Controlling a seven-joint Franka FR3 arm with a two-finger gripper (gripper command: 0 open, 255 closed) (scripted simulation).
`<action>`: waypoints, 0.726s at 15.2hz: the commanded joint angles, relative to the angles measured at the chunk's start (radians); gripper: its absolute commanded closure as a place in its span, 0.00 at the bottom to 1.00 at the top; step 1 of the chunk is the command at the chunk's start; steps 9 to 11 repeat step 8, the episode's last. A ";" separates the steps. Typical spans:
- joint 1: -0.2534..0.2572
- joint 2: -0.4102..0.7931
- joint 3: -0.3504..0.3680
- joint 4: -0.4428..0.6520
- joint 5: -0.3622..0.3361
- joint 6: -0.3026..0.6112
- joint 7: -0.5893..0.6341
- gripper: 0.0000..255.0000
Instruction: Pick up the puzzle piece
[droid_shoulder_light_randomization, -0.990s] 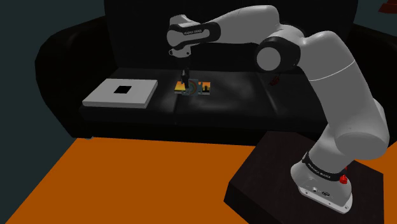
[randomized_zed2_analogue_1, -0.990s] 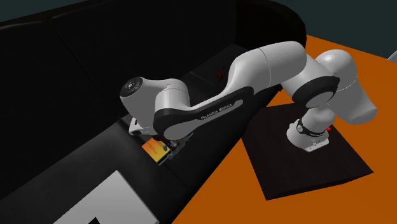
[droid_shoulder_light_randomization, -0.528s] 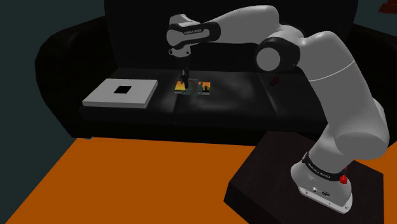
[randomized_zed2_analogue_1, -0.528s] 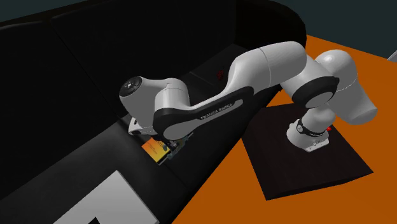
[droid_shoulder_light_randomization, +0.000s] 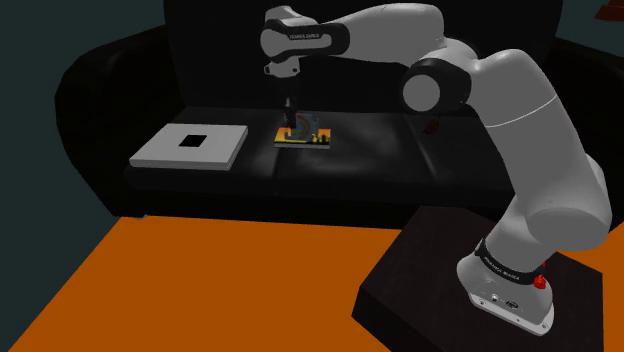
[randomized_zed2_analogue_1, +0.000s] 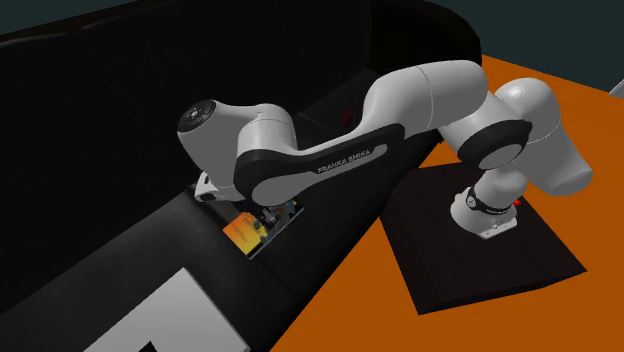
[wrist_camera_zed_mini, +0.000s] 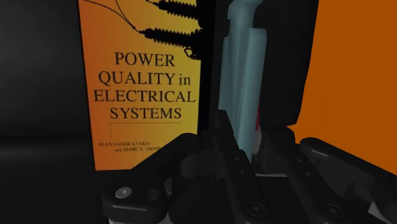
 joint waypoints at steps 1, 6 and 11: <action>-0.001 0.003 0.000 0.033 0.000 -0.030 0.002 1.00; -0.007 0.031 0.002 0.149 0.001 -0.118 0.008 1.00; -0.008 0.032 0.002 0.153 0.001 -0.120 0.008 1.00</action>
